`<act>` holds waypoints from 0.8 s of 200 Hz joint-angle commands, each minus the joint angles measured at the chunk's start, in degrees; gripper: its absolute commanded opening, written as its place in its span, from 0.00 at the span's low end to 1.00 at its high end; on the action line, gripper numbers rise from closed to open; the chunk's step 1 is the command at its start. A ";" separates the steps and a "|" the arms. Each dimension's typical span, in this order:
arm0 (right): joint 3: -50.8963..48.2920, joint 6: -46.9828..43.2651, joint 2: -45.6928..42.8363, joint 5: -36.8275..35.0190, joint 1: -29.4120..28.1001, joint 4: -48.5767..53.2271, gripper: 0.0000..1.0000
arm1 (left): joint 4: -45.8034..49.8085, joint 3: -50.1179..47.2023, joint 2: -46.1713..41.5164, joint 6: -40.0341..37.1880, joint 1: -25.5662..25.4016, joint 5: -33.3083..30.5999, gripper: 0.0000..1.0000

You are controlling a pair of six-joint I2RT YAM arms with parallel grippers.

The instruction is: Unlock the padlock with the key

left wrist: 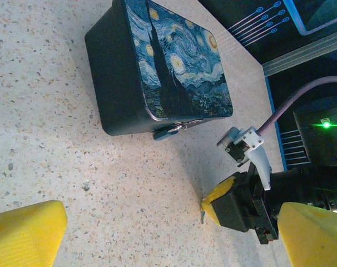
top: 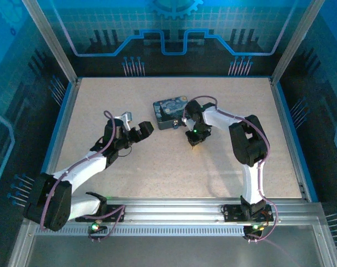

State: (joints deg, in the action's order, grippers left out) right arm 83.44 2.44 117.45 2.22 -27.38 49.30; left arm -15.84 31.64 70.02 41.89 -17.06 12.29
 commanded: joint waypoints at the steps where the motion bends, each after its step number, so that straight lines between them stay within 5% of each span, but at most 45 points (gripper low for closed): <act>1: -0.27 0.91 0.51 1.87 -0.68 -0.96 0.06 | 0.44 1.09 -1.67 -1.52 -0.34 0.34 0.99; 51: -10.05 11.22 -11.58 10.03 1.13 -13.19 0.00 | -2.81 -0.46 -4.65 -2.91 -0.98 1.58 0.99; 103: -26.71 39.44 -27.84 18.79 2.16 -42.90 0.00 | -13.95 -2.04 -4.43 0.76 -4.74 2.54 0.94; 131: -35.17 56.57 -33.02 17.45 0.83 -58.05 0.00 | -17.87 -0.31 -2.14 1.73 -8.29 2.25 0.88; 160: -38.96 64.78 -37.90 10.71 -2.49 -60.47 0.00 | -17.33 2.97 0.43 -0.30 -12.83 0.33 0.83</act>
State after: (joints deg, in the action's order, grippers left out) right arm 47.16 53.10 83.59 17.37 -27.03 -2.07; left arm -30.06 31.07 68.31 42.59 -26.46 13.34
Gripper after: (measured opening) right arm 0.046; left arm 0.848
